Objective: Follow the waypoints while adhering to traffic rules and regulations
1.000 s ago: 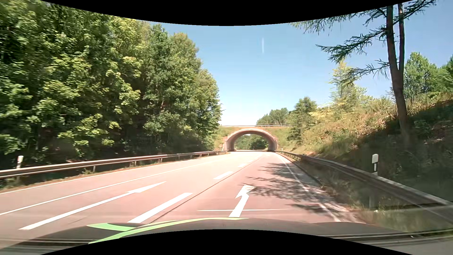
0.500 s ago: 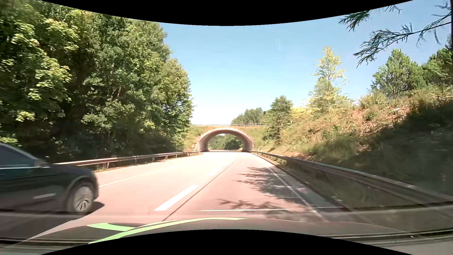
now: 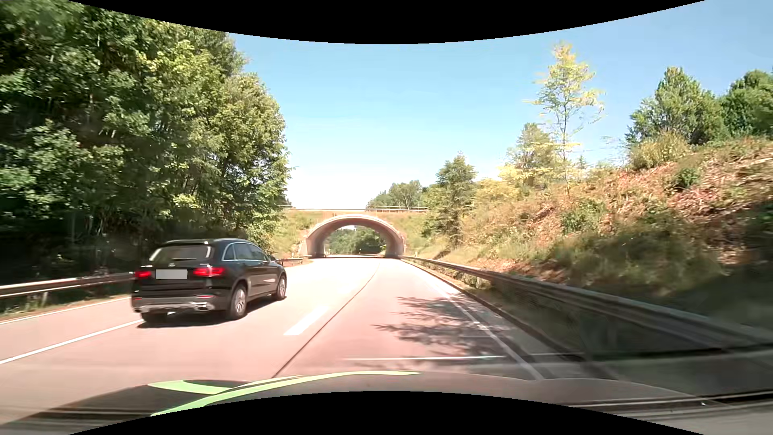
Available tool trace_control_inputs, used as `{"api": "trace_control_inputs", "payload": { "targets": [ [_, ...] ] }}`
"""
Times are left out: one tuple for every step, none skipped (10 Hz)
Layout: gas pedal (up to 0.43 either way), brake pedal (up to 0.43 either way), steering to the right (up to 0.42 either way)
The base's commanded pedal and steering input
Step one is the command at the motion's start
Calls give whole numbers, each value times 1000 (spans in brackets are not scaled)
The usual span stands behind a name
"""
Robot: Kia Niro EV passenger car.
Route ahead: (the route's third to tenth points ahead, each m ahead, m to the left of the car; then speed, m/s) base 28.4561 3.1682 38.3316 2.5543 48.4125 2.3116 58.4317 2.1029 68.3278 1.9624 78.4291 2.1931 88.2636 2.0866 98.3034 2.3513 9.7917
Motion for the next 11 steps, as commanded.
{"api": "trace_control_inputs", "payload": {
  "targets": [
    [248, 0, 13],
    [248, 0, 9],
    [260, 0, 6],
    [260, 0, 4],
    [260, 0, 4],
    [260, 0, 4],
    [260, 0, 4],
    [260, 0, 3],
    [260, 0, 5],
    [228, 0, 8],
    [177, 0, 8]
  ]
}}
